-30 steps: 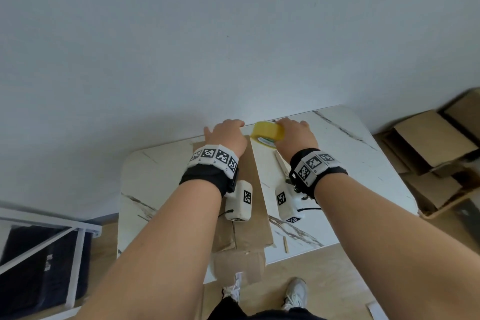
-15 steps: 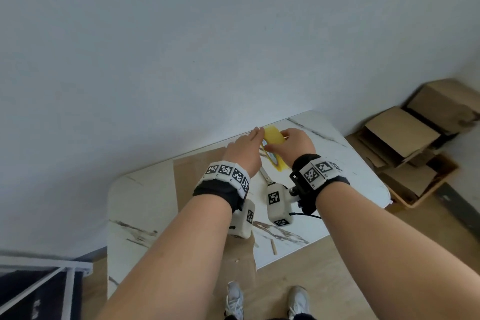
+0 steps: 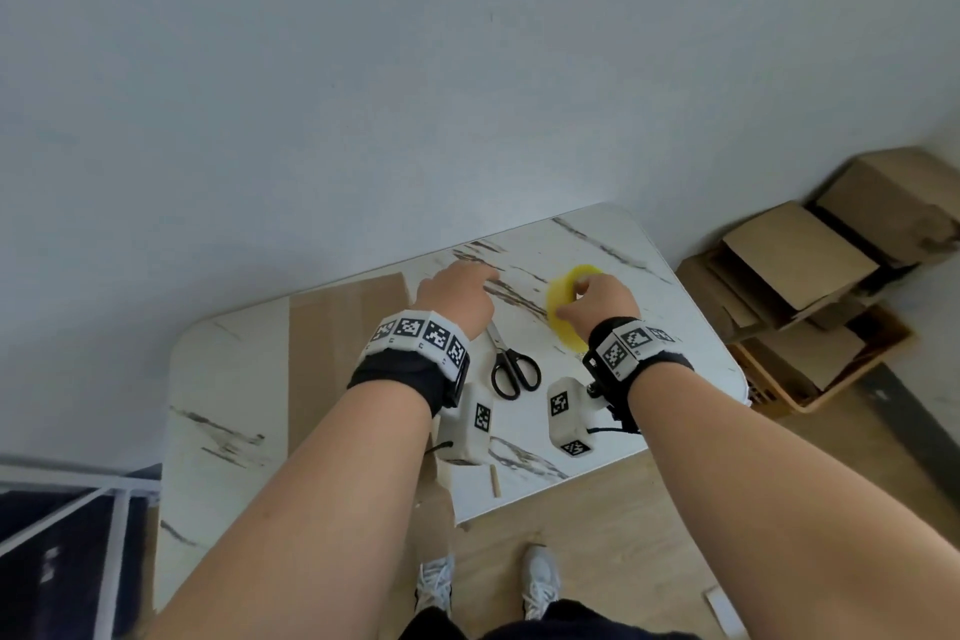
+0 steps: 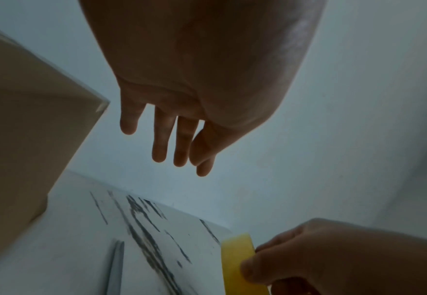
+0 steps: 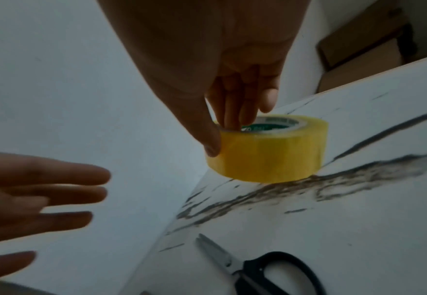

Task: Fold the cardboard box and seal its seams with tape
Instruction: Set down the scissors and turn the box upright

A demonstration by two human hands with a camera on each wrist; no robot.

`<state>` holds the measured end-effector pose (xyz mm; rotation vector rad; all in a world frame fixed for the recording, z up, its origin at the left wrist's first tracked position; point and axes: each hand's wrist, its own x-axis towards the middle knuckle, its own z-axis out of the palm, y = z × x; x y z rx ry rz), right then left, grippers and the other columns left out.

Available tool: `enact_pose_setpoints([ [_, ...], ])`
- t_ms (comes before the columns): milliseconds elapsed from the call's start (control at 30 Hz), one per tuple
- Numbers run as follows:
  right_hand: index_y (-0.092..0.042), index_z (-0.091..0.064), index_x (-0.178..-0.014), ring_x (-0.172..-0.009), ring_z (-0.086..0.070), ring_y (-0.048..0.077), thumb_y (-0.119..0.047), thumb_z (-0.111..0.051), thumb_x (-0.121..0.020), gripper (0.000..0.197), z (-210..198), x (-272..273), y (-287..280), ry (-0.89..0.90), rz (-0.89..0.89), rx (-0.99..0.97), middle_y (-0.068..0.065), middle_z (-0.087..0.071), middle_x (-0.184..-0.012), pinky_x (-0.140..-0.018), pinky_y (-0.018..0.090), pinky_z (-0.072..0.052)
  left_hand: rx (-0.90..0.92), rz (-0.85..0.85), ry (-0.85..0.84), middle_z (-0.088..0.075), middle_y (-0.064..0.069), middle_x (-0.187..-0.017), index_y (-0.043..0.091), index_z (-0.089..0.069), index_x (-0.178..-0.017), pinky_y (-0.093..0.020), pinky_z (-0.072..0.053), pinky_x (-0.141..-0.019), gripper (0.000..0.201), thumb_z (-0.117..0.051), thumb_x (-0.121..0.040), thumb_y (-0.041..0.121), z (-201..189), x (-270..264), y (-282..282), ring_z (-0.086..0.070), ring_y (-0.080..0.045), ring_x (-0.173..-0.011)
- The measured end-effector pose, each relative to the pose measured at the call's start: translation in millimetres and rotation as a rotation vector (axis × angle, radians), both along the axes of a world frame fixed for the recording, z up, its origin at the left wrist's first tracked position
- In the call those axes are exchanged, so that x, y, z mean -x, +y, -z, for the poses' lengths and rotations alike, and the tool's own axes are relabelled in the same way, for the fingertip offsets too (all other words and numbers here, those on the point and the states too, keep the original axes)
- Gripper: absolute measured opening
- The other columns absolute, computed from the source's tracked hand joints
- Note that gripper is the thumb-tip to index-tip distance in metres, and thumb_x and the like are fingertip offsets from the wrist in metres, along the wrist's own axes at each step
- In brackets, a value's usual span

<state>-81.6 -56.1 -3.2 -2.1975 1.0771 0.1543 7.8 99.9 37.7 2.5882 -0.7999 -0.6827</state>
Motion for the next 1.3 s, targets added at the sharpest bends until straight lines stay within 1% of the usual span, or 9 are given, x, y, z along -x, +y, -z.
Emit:
enact_pose_setpoints([
  [167,-0.018,-0.032,-0.055,-0.050,-0.033,0.019,-0.013,-0.061,-0.080,0.038,28.0,-5.4,-19.3,0.048,-0.012,0.006,-0.001,-0.032,-0.055,-0.045,0.023,-0.023,0.048,-0.084,-0.116,-0.049,0.001,-0.142,0.024,-0.058,-0.127,-0.040,-0.021,-0.117,0.051,-0.037,-0.088,-0.002,5.4,-5.9,2.7,-0.041,-0.021,-0.131],
  [367,-0.020,-0.036,-0.056,-0.046,-0.034,0.016,-0.021,-0.064,-0.084,0.040,43.1,-21.0,-19.5,0.094,-0.027,-0.044,-0.002,-0.037,-0.054,-0.042,0.025,-0.023,0.041,-0.166,-0.145,-0.050,0.001,-0.141,0.022,-0.059,-0.126,-0.040,-0.012,-0.120,0.052,-0.038,-0.088,-0.004,4.2,-17.1,1.9,-0.037,-0.020,-0.134],
  [467,-0.010,-0.066,-0.083,-0.070,-0.059,0.024,-0.011,-0.050,-0.092,0.018,43.4,-27.2,-20.3,0.176,-0.097,-0.014,0.007,-0.063,-0.079,-0.058,0.025,-0.043,0.055,-0.213,-0.153,-0.049,0.000,-0.141,0.022,-0.060,-0.126,-0.040,-0.010,-0.120,0.051,-0.039,-0.088,-0.004,5.2,-19.1,5.7,-0.038,-0.019,-0.134],
  [533,-0.007,-0.065,-0.114,-0.096,-0.063,0.029,-0.008,-0.044,-0.093,0.029,37.8,-31.3,-20.2,0.147,-0.095,-0.028,0.012,-0.067,-0.108,-0.075,0.031,-0.047,0.061,-0.247,-0.164,-0.049,-0.001,-0.142,0.021,-0.060,-0.126,-0.041,-0.014,-0.119,0.051,-0.039,-0.088,-0.005,4.1,-19.7,11.7,-0.038,-0.019,-0.135],
  [633,-0.013,-0.057,-0.128,-0.112,-0.059,0.029,-0.009,-0.045,-0.092,0.039,22.4,-41.3,-17.0,0.038,-0.077,-0.070,0.010,-0.062,-0.125,-0.086,0.031,-0.046,0.091,-0.324,-0.179,-0.048,-0.003,-0.142,0.018,-0.059,-0.128,-0.041,-0.020,-0.118,0.051,-0.039,-0.087,-0.005,1.7,-21.4,24.5,-0.039,-0.022,-0.134],
  [867,-0.021,-0.065,-0.111,-0.093,-0.068,0.024,-0.019,-0.050,-0.089,0.026,-19.3,-78.8,35.7,-0.203,-0.218,-0.175,0.003,-0.068,-0.109,-0.085,0.037,-0.055,0.072,-0.540,-0.147,-0.042,-0.005,-0.147,0.018,-0.046,-0.139,-0.036,-0.033,-0.112,0.055,-0.040,-0.087,0.001,-11.7,-26.0,83.1,-0.040,-0.024,-0.135],
  [1033,-0.021,-0.056,-0.125,-0.085,-0.070,0.026,-0.029,-0.052,-0.089,0.037,-35.3,-86.3,105.0,-0.229,-0.348,-0.264,0.004,-0.066,-0.108,-0.080,0.045,-0.058,-0.097,-0.676,-0.067,-0.048,-0.018,-0.135,0.005,-0.044,-0.134,-0.040,-0.044,-0.097,0.046,-0.040,-0.088,0.006,-23.1,-7.2,132.6,-0.050,-0.035,-0.121],
  [1167,-0.029,-0.034,-0.147,-0.105,-0.063,0.029,-0.027,-0.049,-0.093,0.056,-33.2,-83.1,136.1,-0.158,-0.432,-0.285,0.003,-0.056,-0.121,-0.087,0.045,-0.056,-0.266,-0.648,0.090,-0.059,-0.018,-0.124,-0.001,-0.055,-0.118,-0.034,-0.043,-0.083,0.029,-0.042,-0.095,0.013,-23.8,6.5,154.3,-0.058,-0.032,-0.105],
  [1300,-0.028,-0.032,-0.146,-0.109,-0.060,0.030,-0.021,-0.052,-0.088,0.062,-27.7,-80.7,151.6,-0.080,-0.465,-0.266,0.009,-0.053,-0.133,-0.090,0.046,-0.054,-0.348,-0.601,0.198,-0.056,-0.016,-0.130,-0.002,-0.053,-0.125,-0.033,-0.040,-0.097,0.044,-0.039,-0.101,0.032,-20.7,15.4,174.1,-0.053,-0.031,-0.121],
])
